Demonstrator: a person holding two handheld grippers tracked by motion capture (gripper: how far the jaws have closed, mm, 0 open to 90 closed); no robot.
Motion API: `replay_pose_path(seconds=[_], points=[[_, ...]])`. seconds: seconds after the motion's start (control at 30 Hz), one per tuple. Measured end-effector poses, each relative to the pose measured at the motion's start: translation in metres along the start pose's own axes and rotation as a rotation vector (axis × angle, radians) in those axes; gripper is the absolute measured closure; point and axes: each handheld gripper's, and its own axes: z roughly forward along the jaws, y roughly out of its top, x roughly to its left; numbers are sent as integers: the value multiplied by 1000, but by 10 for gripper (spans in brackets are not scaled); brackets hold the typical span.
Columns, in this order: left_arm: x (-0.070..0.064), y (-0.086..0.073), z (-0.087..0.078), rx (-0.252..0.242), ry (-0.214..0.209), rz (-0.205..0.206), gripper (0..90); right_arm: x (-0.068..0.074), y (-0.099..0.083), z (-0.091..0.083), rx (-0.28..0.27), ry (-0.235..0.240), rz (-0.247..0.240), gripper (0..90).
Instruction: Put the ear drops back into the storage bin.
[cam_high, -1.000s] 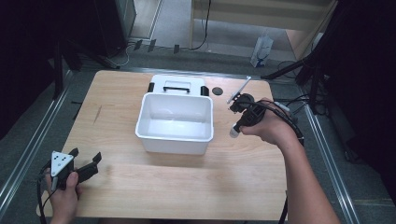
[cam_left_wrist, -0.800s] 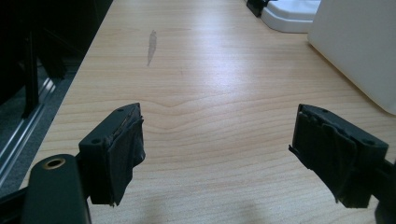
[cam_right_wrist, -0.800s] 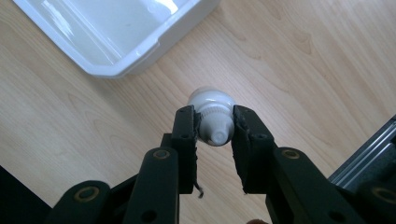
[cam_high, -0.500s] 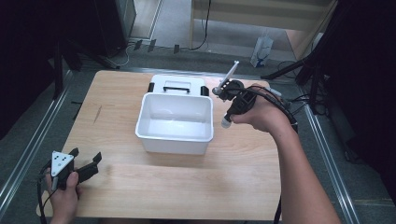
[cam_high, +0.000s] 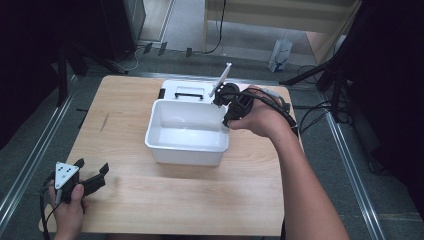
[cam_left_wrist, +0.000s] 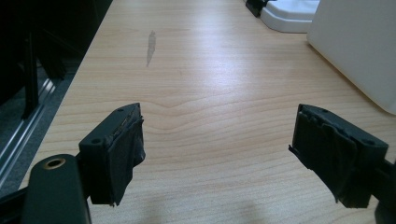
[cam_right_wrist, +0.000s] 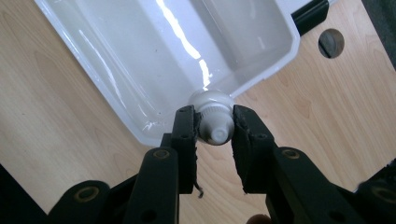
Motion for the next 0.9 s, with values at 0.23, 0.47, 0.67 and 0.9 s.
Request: replay_pose_path(seconds=[0.23, 0.47, 0.67, 0.9], points=[[0, 0, 0, -2, -2, -4, 175, 7, 12, 13, -8, 10, -43, 720], [0, 0, 0, -4, -4, -6, 175, 4, 11, 33, 21, 4, -94, 720], [0, 0, 0, -3, -4, -8, 175, 4, 10, 52, 40, -4, -126, 719], [0, 0, 0, -6, -4, -6, 174, 8, 10, 76, 71, -30, -179, 719]])
